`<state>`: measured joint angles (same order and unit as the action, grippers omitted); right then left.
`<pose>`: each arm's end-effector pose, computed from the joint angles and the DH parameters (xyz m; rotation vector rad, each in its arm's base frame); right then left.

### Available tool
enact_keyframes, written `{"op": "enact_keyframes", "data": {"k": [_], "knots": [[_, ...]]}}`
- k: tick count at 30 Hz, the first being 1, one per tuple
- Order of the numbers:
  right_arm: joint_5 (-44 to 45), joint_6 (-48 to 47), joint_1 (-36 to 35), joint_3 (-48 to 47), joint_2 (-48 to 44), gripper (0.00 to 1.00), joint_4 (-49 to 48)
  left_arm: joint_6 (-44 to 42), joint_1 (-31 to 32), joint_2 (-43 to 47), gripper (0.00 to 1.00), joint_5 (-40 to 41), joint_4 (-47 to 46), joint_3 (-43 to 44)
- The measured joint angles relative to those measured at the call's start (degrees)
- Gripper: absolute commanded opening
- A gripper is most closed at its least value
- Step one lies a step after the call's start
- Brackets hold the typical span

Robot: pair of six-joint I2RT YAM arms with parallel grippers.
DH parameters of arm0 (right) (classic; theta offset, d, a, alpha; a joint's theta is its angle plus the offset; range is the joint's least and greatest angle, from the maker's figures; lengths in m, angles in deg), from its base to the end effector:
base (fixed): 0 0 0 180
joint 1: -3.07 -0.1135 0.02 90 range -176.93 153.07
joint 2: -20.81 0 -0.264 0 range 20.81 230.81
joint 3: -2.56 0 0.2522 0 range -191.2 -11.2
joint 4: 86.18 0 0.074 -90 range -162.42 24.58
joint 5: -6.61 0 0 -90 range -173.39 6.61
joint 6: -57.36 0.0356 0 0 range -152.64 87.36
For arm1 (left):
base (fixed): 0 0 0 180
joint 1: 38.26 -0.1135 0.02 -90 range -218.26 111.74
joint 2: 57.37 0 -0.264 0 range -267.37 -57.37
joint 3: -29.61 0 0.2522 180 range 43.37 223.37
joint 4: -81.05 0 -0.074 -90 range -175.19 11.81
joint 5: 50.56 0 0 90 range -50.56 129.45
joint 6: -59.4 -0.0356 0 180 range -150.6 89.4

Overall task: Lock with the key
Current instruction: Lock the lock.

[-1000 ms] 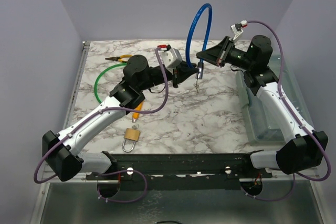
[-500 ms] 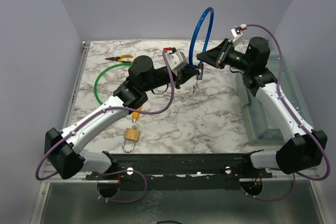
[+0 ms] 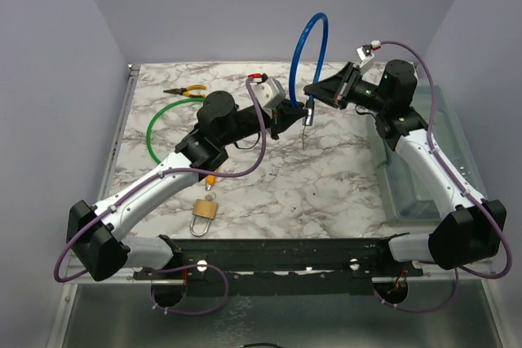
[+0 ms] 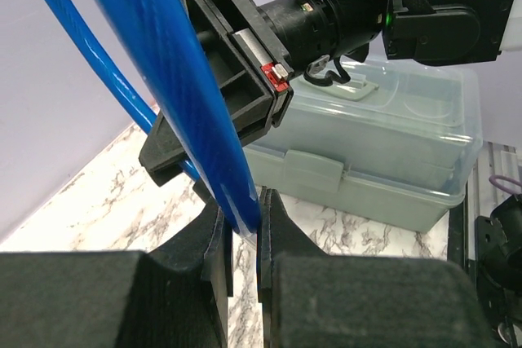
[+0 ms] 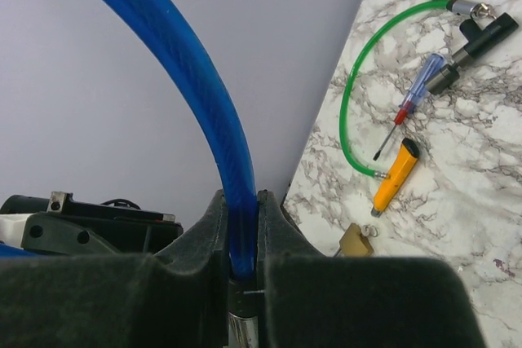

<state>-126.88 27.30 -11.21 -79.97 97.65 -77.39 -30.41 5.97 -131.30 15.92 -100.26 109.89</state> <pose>0.2949 0.1003 0.3902 0.0695 1.8685 1.5560 0.2074 -0.2217 0.4093 0.8785 1.2357 -0.9218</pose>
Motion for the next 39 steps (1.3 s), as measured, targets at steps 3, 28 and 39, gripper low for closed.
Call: {"op": "enact_keyframes", "data": {"k": [3,28,39], "knots": [[-0.48,0.15,-0.02,1.31,0.00,0.00,-0.55,-0.17,0.00,0.31,0.16,0.55,1.22,0.00],[-0.57,1.55,-0.33,-0.04,0.63,0.00,-2.32,4.15,0.04,8.28,0.48,6.27,7.98,-1.36],[4.98,1.55,-0.33,-3.28,2.25,0.00,-1.40,15.85,0.04,7.52,0.49,6.40,8.98,-5.60]]}}
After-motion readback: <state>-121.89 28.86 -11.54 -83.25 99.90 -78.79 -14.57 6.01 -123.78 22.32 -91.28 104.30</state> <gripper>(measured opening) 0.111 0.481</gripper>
